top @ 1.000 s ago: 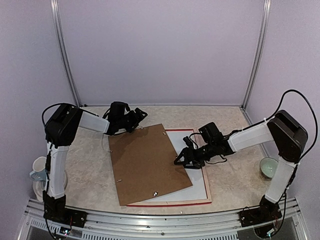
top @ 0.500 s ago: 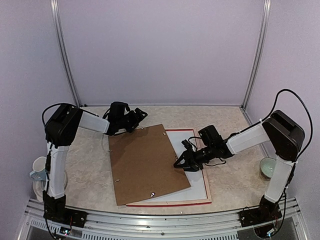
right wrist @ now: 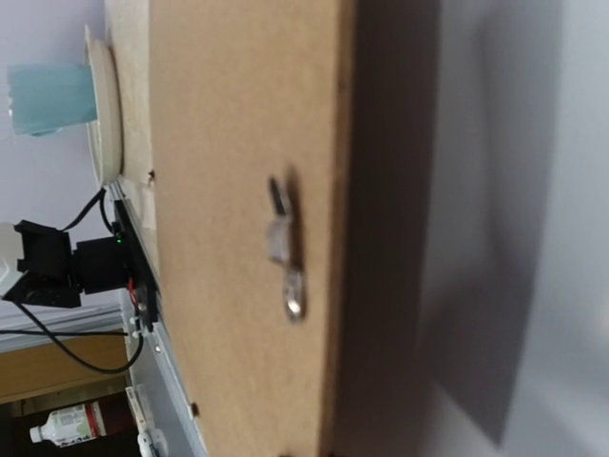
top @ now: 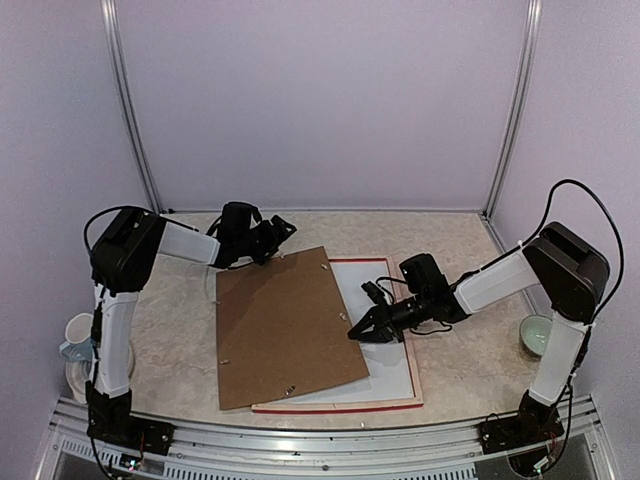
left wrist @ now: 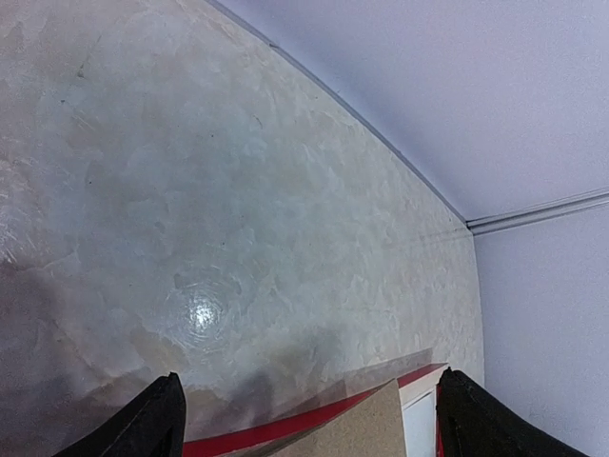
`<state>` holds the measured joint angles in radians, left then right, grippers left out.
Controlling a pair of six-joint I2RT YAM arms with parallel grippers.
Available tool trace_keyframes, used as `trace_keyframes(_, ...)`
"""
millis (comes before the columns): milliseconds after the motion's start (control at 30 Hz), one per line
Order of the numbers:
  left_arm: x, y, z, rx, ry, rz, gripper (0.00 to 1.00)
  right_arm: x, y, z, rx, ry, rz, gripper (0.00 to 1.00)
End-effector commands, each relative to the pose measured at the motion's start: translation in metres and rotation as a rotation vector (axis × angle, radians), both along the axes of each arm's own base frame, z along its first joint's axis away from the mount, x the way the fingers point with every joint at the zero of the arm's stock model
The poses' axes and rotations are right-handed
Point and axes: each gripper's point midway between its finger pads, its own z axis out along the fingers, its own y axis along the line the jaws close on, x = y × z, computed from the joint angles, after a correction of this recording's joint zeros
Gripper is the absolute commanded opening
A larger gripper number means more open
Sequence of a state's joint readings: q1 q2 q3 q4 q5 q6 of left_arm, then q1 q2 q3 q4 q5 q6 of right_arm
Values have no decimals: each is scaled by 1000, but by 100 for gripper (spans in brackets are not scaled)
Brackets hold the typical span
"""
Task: Put the photo into the frame
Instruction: Pick up the backboard from the frame body.
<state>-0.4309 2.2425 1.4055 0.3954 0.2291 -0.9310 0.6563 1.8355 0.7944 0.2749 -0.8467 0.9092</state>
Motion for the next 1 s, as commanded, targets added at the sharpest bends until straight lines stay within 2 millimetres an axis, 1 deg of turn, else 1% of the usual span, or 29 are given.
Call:
trace_keyframes(0,-1,-16,-6,32,12,-47,91,-4,0,-9,-24,0,5,0)
trace_keyframes(267,-6,-39,-10,20,21,-112,91,-3,1,-14,-38,5,7,0)
trace_keyframes(333,-7,-44,-7,16,14,-127,91,-3,1,-16,-41,7,7,0)
trace_keyframes(733,-16,-64,-5,-12,12,-193,90,-1,1,-21,-41,9,-2,0)
trace_keyframes(867,-18,-66,1,-41,4,-199,90,0,1,-20,-36,5,-12,0)
trace_keyframes(967,-18,-63,16,-64,-21,-192,90,0,-1,-20,-40,4,-21,0)
